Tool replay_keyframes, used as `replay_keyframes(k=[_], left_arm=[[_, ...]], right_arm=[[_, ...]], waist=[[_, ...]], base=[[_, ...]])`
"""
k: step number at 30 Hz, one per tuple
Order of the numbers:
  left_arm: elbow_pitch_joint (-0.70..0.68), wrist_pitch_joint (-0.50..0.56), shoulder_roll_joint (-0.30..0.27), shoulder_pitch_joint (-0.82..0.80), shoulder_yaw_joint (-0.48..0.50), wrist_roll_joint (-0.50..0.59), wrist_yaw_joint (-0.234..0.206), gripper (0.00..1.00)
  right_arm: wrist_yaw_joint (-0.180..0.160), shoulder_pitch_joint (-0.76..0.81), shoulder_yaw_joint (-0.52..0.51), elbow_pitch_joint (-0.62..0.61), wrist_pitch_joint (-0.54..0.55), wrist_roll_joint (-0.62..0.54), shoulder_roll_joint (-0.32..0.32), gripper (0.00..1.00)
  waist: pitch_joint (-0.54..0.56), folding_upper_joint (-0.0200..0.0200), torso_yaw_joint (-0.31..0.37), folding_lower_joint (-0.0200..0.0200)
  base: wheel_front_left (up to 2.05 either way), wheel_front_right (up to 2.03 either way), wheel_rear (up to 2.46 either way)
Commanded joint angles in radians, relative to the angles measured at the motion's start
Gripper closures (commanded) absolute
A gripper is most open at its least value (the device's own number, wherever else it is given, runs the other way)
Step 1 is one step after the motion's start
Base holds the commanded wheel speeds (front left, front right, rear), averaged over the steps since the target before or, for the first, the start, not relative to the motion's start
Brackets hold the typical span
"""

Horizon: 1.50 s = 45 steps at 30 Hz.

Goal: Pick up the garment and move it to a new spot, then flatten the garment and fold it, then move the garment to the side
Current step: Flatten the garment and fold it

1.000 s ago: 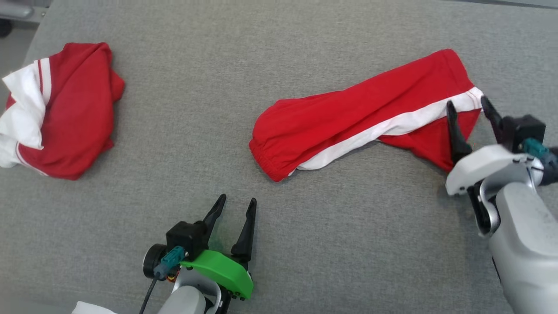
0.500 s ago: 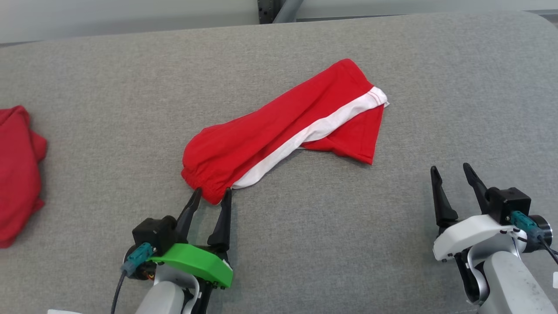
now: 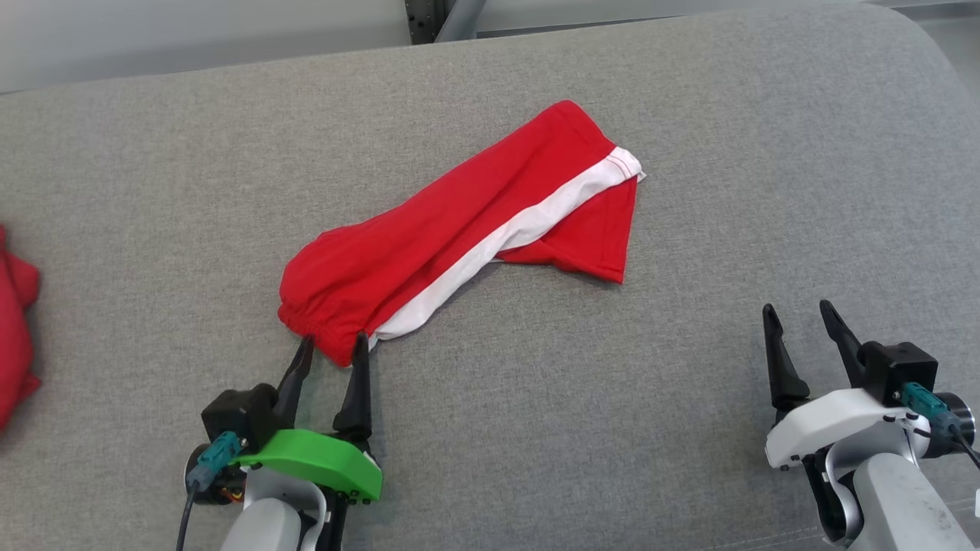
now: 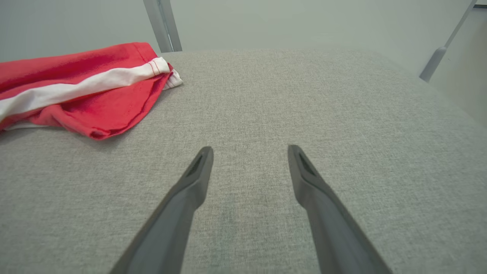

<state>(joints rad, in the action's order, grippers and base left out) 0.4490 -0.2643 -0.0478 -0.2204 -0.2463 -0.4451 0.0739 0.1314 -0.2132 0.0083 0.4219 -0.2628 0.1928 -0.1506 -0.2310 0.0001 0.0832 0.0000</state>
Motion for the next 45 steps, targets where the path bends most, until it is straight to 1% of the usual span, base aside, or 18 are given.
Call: replay_keyframes(k=[1, 5, 13, 14, 15, 16, 17, 24, 27, 32, 33, 34, 35, 37, 39, 40, 43, 45], left_arm=[[-0.013, 0.000, -0.005, 0.021, 0.014, -0.005, -0.015, 0.00], [-0.011, 0.000, -0.005, 0.040, 0.016, -0.019, -0.017, 0.00], [0.009, 0.000, -0.005, 0.004, 0.022, -0.074, 0.014, 0.00], [0.012, 0.000, -0.005, -0.003, 0.019, -0.063, 0.016, 0.00], [0.012, 0.000, -0.005, -0.009, 0.022, -0.063, 0.020, 0.45], [0.004, 0.000, -0.005, -0.015, 0.030, -0.064, 0.022, 0.94], [-0.006, 0.000, -0.005, -0.020, 0.034, -0.054, 0.025, 1.00], [-0.068, 0.000, -0.005, -0.047, 0.098, -0.020, 0.034, 1.00], [-0.023, 0.000, -0.005, -0.088, 0.134, 0.015, 0.028, 1.00], [0.122, 0.000, -0.014, -0.168, 0.211, 0.092, 0.011, 1.00], [0.162, 0.000, -0.016, -0.175, 0.222, 0.105, 0.010, 0.94], [0.186, 0.000, -0.024, -0.190, 0.235, 0.119, 0.005, 0.54], [0.215, 0.000, -0.027, -0.197, 0.242, 0.125, 0.001, 0.00], [0.266, 0.000, -0.029, -0.197, 0.261, 0.140, -0.005, 0.00], [0.263, 0.000, -0.036, -0.171, 0.287, 0.163, -0.020, 0.00], [0.251, 0.000, -0.033, -0.144, 0.301, 0.173, -0.024, 0.00], [0.188, 0.000, -0.018, -0.061, 0.327, 0.187, -0.012, 0.00], [0.117, 0.000, -0.015, 0.005, 0.346, 0.197, -0.013, 0.00]], right_arm=[[-0.001, 0.008, -0.004, 0.005, -0.003, 0.001, 0.000, 0.00], [-0.001, 0.010, -0.001, 0.014, -0.003, 0.000, 0.004, 0.00], [-0.001, -0.009, 0.011, 0.022, -0.003, 0.008, -0.009, 0.00], [-0.001, -0.008, 0.011, 0.021, -0.003, 0.009, -0.010, 0.00], [-0.001, -0.009, 0.011, 0.020, -0.003, 0.009, -0.012, 0.00], [-0.001, -0.009, 0.010, 0.018, -0.003, 0.009, -0.013, 0.00], [-0.001, -0.009, 0.008, 0.018, -0.003, 0.008, -0.013, 0.00], [-0.001, -0.011, 0.009, 0.022, -0.003, 0.014, -0.008, 0.00], [-0.001, -0.020, 0.023, 0.027, -0.003, 0.014, -0.004, 0.00], [-0.001, -0.027, 0.048, 0.036, -0.003, 0.020, 0.008, 0.00], [-0.001, -0.027, 0.054, 0.035, -0.003, 0.018, 0.011, 0.00], [-0.001, -0.025, 0.057, 0.030, -0.003, 0.014, 0.016, 0.00], [-0.001, -0.022, 0.058, 0.024, -0.003, 0.013, 0.022, 0.00], [-0.001, -0.011, 0.056, 0.010, -0.003, 0.011, 0.025, 0.00], [-0.001, 0.006, 0.051, -0.013, -0.003, 0.005, 0.035, 0.00], [-0.001, 0.015, 0.049, -0.019, -0.003, 0.007, 0.039, 0.00], [-0.001, 0.040, 0.044, -0.046, -0.003, 0.013, 0.051, 0.00], [-0.001, 0.064, 0.043, -0.061, -0.003, 0.009, 0.058, 0.00]], waist=[[0.002, -0.0001, -0.006, 0.0000], [0.003, -0.0001, -0.009, 0.0000], [-0.012, -0.0001, 0.001, 0.0000], [-0.015, -0.0001, 0.003, 0.0000], [-0.017, -0.0001, 0.004, 0.0000], [-0.019, -0.0001, 0.005, 0.0000], [-0.021, -0.0001, 0.005, 0.0000], [-0.038, -0.0001, 0.005, 0.0000], [-0.045, -0.0001, 0.017, 0.0000], [-0.036, -0.0001, 0.054, 0.0000], [-0.029, -0.0001, 0.062, 0.0000], [-0.022, -0.0001, 0.070, 0.0000], [-0.013, -0.0001, 0.077, 0.0000], [0.011, -0.0001, 0.086, 0.0000], [0.041, -0.0001, 0.093, 0.0000], [0.060, -0.0001, 0.095, 0.0000], [0.112, -0.0001, 0.091, 0.0000], [0.147, -0.0001, 0.085, 0.0000]], base=[[0.00, 0.00, 0.00], [0.00, 0.00, 0.00], [0.00, 0.00, 0.00], [0.00, 0.00, 0.00], [0.00, 0.00, 0.00], [0.00, 0.00, 0.00], [0.00, 0.00, 0.00], [0.00, 0.00, 0.00], [0.00, 0.00, 0.00], [0.00, 0.00, 0.00], [0.00, 0.00, 0.00], [0.00, 0.00, 0.00], [0.00, 0.00, 0.00], [0.00, 0.00, 0.00], [0.00, 0.00, 0.00], [0.00, 0.00, 0.00], [0.00, 0.00, 0.00], [0.00, 0.00, 0.00]])
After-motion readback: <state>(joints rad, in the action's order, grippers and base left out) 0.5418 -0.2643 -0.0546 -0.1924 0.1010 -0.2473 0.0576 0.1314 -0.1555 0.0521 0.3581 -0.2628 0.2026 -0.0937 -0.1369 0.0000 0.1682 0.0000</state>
